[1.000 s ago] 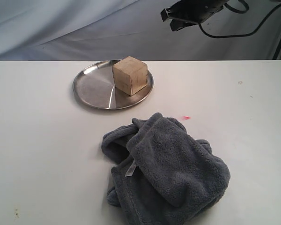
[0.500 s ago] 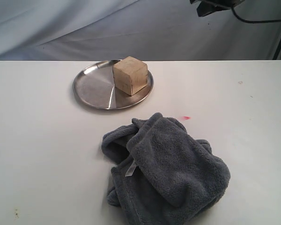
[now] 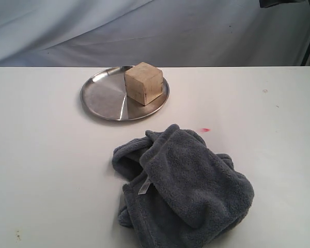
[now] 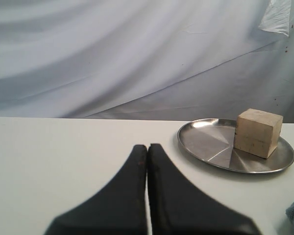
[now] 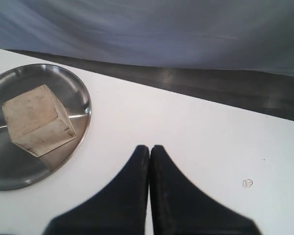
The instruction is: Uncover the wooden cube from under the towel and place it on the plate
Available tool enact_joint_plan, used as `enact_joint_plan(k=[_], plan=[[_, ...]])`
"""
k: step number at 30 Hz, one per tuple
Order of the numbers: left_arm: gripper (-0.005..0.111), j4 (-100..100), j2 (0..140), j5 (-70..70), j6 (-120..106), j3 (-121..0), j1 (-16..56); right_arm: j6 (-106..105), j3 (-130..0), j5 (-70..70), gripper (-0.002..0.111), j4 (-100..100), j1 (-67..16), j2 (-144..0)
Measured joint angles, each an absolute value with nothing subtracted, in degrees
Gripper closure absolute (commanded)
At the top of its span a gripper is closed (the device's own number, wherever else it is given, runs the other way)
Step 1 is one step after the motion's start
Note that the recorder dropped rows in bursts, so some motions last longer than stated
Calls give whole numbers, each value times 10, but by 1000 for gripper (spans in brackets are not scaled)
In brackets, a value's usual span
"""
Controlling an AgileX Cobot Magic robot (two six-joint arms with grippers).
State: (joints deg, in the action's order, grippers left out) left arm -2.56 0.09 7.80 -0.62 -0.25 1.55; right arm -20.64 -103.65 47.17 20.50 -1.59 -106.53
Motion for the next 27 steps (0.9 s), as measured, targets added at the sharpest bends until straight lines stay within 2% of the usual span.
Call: enact_joint_plan(k=[12,27], plan=[[105,-26,1,78,-6,-3,16,-220,-796,282,108,208,-16,-842],[105,-26,1,78,-6,-3,16,-223,-546,242,108,208,-16,-610]])
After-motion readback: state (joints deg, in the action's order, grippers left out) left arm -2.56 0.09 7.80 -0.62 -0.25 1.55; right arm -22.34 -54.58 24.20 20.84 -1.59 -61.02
